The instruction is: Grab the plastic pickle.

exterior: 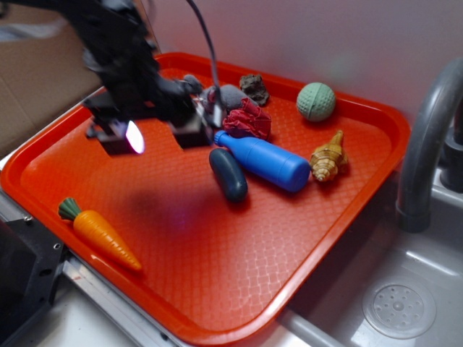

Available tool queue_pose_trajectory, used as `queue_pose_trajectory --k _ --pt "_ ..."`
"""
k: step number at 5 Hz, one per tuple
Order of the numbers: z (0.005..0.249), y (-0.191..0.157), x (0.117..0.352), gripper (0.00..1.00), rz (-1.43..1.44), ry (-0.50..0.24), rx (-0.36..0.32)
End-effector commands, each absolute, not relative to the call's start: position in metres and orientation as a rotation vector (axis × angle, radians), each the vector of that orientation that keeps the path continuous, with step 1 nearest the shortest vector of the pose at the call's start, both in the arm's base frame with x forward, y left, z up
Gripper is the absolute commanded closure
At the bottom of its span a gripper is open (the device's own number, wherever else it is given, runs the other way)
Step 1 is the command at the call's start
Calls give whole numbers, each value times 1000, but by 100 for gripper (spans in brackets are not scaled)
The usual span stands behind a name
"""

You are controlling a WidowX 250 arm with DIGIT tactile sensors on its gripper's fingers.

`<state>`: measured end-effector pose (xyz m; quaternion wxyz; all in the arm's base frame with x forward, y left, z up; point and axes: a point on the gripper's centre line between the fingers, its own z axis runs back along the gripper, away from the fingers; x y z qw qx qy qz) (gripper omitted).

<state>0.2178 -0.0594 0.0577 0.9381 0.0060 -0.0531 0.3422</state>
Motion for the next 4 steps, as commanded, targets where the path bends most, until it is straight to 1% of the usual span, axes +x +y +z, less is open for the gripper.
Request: queue_pose_trajectory --k 1,2,3,4 --pt "71 -98 234 0 641 -135 -145" --pt "88 -99 232 0 620 -213 -192" --pt "58 -94 238 0 707 -164 -109" --pt "31 -90 238 0 790 -55 -24"
